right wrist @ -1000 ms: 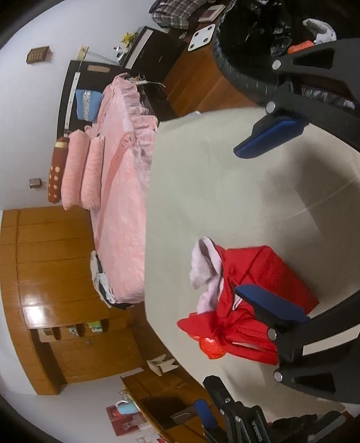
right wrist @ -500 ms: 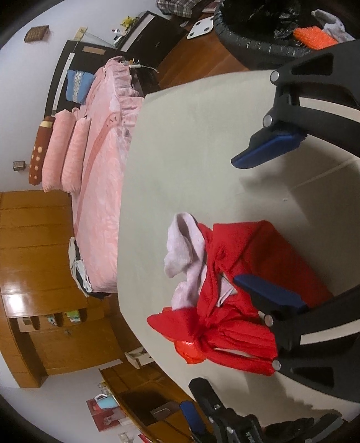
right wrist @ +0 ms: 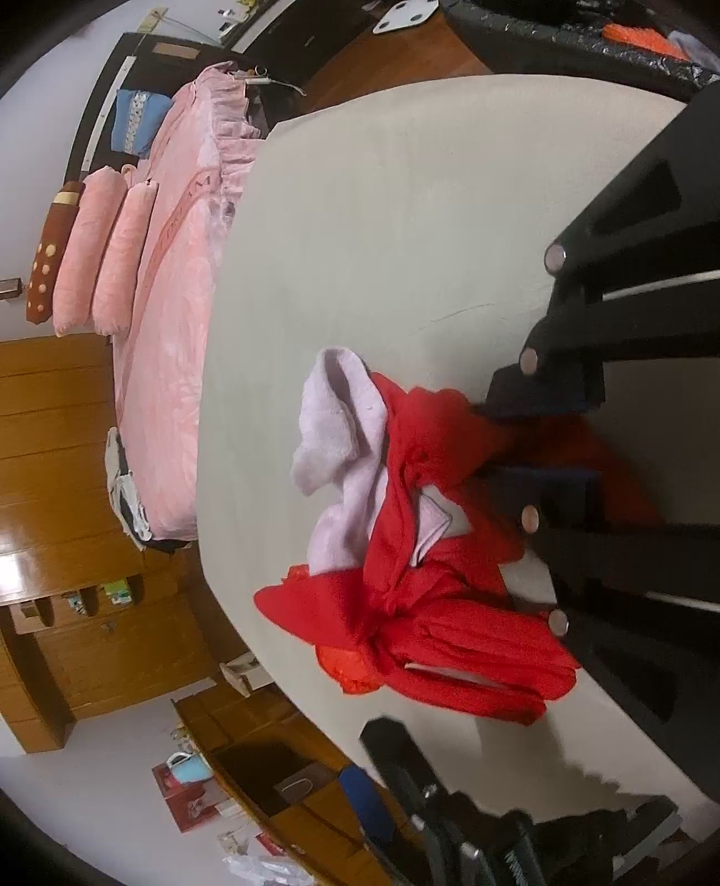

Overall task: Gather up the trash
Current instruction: 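Grasp a red glove with the right tool while the left tool grasps a red cloth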

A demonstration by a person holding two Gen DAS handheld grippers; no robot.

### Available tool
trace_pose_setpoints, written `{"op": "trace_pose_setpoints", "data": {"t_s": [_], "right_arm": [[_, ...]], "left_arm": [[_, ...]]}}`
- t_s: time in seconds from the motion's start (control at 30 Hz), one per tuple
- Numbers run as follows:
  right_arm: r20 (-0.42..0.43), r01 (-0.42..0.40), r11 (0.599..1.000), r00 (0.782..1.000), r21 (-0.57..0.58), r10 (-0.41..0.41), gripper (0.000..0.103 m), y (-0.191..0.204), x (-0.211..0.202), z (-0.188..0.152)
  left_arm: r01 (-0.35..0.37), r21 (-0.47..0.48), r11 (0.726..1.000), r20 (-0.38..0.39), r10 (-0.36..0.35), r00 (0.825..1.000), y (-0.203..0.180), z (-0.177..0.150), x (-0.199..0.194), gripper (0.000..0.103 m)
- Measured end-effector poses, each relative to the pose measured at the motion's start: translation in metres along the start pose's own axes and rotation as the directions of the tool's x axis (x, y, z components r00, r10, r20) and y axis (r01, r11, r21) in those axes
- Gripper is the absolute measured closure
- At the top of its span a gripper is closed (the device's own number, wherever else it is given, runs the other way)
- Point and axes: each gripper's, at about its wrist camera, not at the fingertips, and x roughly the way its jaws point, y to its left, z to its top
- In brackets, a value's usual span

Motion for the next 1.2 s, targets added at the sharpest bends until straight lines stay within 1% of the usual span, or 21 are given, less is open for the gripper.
{"op": "trace_pose_setpoints", "data": {"t_s": [0.23, 0.43, 0.5, 0.53, 0.6, 0.73, 0.8, 0.83, 0.87, 0.93, 0.97, 1.03, 1.2], "right_arm": [[0.028, 0.031, 0.999, 0.999, 0.041, -0.033, 0.091, -0.016, -0.021, -0.002], [0.054, 0.077, 0.993, 0.995, 0.09, -0.082, 0.091, -0.042, -0.038, -0.001], [0.058, 0.086, 0.992, 0.994, 0.094, -0.091, 0.091, -0.046, -0.04, 0.0], [0.06, 0.089, 0.991, 0.994, 0.097, -0.095, 0.091, -0.048, -0.041, 0.0], [0.061, 0.088, 0.991, 0.994, 0.101, -0.095, 0.091, -0.052, -0.042, 0.001], [0.06, 0.085, 0.991, 0.994, 0.101, -0.091, 0.091, -0.054, -0.043, -0.001], [0.062, 0.082, 0.992, 0.994, 0.098, -0.089, 0.091, -0.053, -0.044, -0.002], [0.063, 0.081, 0.992, 0.994, 0.096, -0.087, 0.091, -0.052, -0.044, -0.001], [0.064, 0.081, 0.992, 0.994, 0.094, -0.087, 0.091, -0.052, -0.044, -0.002], [0.067, 0.081, 0.993, 0.994, 0.089, -0.087, 0.091, -0.051, -0.047, -0.001], [0.071, 0.081, 0.993, 0.994, 0.086, -0.087, 0.091, -0.051, -0.048, -0.001], [0.077, 0.085, 0.993, 0.993, 0.08, -0.091, 0.091, -0.049, -0.05, -0.001], [0.112, 0.085, 0.994, 0.989, 0.075, -0.093, 0.091, -0.049, -0.066, 0.005]], "left_arm": [[0.03, 0.01, 0.999, -0.027, -0.03, 0.999, -0.018, -0.006, 0.005, 0.011], [0.043, 0.022, 0.999, -0.047, -0.042, 0.998, -0.032, -0.011, 0.013, 0.012], [0.043, 0.025, 0.999, -0.054, -0.041, 0.998, -0.035, -0.011, 0.016, 0.017], [0.046, 0.027, 0.999, -0.066, -0.044, 0.997, -0.036, -0.011, 0.019, 0.022], [0.05, 0.022, 0.999, -0.081, -0.048, 0.996, -0.038, -0.011, 0.024, 0.024], [0.07, 0.0, 0.998, -0.107, -0.07, 0.992, -0.041, -0.01, 0.033, 0.035], [0.086, -0.004, 0.996, -0.128, -0.086, 0.988, -0.043, -0.01, 0.038, 0.045], [0.093, -0.003, 0.996, -0.135, -0.092, 0.986, -0.045, -0.009, 0.04, 0.055], [0.103, -0.001, 0.995, -0.145, -0.102, 0.984, -0.046, -0.01, 0.042, 0.069], [0.109, 0.009, 0.994, -0.153, -0.107, 0.983, -0.05, -0.01, 0.043, 0.082], [0.11, 0.014, 0.994, -0.15, -0.107, 0.983, -0.052, -0.01, 0.041, 0.087], [0.11, 0.018, 0.994, -0.139, -0.106, 0.985, -0.054, -0.009, 0.037, 0.091], [0.114, 0.021, 0.993, -0.081, -0.112, 0.99, -0.058, -0.001, 0.011, 0.092]]}}
